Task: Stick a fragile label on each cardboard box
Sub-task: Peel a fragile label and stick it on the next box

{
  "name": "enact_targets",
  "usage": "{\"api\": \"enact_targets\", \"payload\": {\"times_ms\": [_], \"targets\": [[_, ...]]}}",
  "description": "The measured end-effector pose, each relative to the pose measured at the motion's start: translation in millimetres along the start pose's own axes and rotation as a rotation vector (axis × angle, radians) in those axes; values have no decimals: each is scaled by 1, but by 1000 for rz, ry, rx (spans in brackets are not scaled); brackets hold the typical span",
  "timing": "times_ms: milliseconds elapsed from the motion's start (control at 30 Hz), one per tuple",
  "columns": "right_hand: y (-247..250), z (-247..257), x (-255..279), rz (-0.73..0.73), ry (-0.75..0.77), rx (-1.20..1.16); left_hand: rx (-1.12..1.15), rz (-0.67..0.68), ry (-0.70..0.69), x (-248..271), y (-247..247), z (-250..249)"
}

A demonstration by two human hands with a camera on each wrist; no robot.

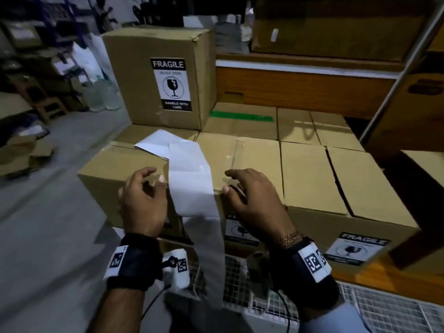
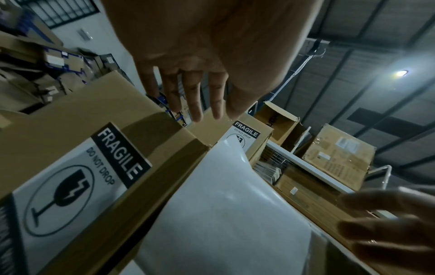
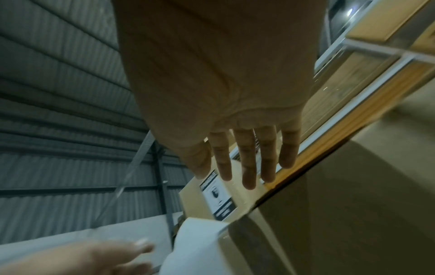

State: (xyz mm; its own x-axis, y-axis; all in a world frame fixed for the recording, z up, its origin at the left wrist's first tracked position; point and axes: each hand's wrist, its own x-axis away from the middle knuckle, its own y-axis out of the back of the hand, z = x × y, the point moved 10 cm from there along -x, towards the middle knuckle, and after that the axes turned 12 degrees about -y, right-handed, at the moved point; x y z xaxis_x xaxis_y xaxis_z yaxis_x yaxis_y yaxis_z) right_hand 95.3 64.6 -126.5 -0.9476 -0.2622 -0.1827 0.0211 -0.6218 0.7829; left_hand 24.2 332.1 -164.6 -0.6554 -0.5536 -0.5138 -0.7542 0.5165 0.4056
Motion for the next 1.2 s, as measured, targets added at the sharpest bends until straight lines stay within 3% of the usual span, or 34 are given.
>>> {"api": "enact_targets", "payload": {"times_ms": [267, 467, 700, 867, 1033, 1133, 1200], "targets": [[-21, 40, -30, -16, 49, 10, 145, 171, 48, 1, -46, -3], [-21, 34, -45, 1, -7, 33, 325, 158, 29, 9, -53, -33], [-5, 8, -49, 62, -198, -78, 733, 109, 316, 8, -65, -44], [9, -13, -65, 66, -293, -259, 838, 138, 393, 27, -90, -67], [41, -19, -76, -16, -267, -265, 623, 186, 319, 19, -86, -72], [65, -14, -75, -55, -218, -220, 190, 27, 55, -8, -47, -76], [79, -7, -74, -63, -173, -143, 27, -66, -64, -25, -33, -76]]}}
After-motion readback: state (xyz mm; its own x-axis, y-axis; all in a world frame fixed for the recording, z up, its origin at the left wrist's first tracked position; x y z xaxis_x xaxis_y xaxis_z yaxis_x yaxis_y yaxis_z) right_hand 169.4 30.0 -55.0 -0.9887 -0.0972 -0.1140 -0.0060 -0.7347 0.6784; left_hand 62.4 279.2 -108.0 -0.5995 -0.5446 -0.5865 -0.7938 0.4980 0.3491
